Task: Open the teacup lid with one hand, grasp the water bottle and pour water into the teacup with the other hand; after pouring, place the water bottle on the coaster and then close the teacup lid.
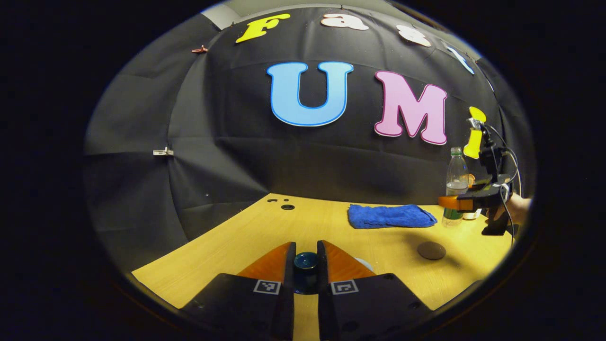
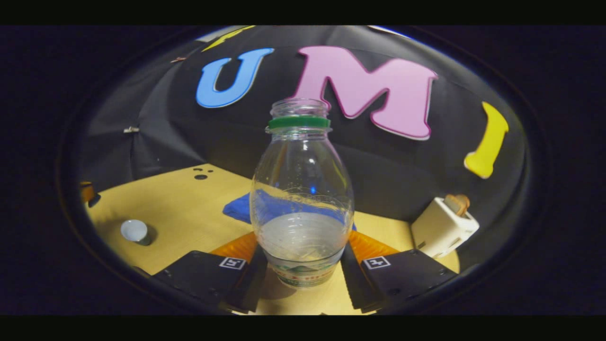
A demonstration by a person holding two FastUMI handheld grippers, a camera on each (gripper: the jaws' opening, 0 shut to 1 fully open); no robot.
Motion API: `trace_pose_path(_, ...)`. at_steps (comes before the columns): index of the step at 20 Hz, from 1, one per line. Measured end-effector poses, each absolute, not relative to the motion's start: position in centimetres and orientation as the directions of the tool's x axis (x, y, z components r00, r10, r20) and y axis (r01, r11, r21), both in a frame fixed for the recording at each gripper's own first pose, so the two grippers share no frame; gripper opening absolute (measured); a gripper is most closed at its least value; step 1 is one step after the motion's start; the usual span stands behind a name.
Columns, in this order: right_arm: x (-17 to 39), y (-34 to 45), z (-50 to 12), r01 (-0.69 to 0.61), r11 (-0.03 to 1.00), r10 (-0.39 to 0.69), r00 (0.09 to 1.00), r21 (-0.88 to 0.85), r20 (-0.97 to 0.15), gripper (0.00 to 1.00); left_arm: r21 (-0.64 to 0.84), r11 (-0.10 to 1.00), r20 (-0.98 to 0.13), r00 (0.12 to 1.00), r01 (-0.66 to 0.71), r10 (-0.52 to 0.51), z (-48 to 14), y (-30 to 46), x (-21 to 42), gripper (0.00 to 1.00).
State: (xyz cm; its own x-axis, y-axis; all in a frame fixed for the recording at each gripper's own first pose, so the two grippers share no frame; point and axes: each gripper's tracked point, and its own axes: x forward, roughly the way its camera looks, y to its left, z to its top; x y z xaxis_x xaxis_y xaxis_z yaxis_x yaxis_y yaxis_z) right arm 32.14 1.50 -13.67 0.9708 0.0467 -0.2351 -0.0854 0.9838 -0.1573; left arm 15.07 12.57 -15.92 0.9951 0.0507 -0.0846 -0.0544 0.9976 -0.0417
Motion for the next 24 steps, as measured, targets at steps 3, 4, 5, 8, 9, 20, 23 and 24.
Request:
trace_pose_path(3, 32.0, 2.4, -15.1, -0.125, 0.986, 0.101, 0.975, -0.113, -0.199, 0.74, -0.027, 0.999, -0.087, 0.996, -0.031, 0.029, -16.0, 11.1, 15.3, 0.25)
trace_pose_path(4, 31.7, 2.7, -16.1, -0.134, 0.984, 0.107, 0.971, -0.118, -0.214, 0.74, -0.023, 0.999, -0.087, 0.996, -0.023, 0.021, -16.1, 10.6, 15.4, 0.24)
trace_pose_path(5, 31.6, 3.1, -17.2, -0.141, 0.982, 0.11, 0.967, -0.122, -0.229, 0.74, -0.02, 1.0, -0.086, 0.996, -0.018, 0.016, -16.1, 10.4, 15.5, 0.28)
trace_pose_path(8, 31.0, 4.0, -19.5, -0.153, 0.984, 0.127, 0.962, -0.091, -0.243, 0.75, -0.016, 1.0, -0.086, 0.996, -0.008, 0.006, -16.1, 9.8, 15.6, 0.24)
trace_pose_path(9, 31.1, 4.3, -19.8, -0.156, 0.986, 0.137, 0.962, -0.063, -0.238, 0.75, -0.015, 1.0, -0.084, 0.996, -0.006, 0.005, -16.1, 9.7, 15.7, 0.25)
trace_pose_path(20, 30.6, 3.4, -21.5, -0.118, 0.992, 0.104, 0.957, -0.038, -0.269, 0.98, -0.02, 1.0, -0.088, 0.996, -0.009, 0.007, -16.4, 9.7, 14.9, 0.25)
trace_pose_path(23, 29.9, 3.6, -21.8, -0.122, 0.992, 0.109, 0.953, -0.032, -0.283, 0.99, -0.017, 1.0, -0.075, 0.997, -0.019, 0.018, -15.8, 9.9, 14.7, 0.24)
trace_pose_path(24, 29.4, 4.1, -22.1, -0.136, 0.991, 0.125, 0.946, -0.013, -0.3, 0.99, -0.016, 1.0, -0.077, 0.997, -0.022, 0.021, -15.7, 9.9, 14.7, 0.24)
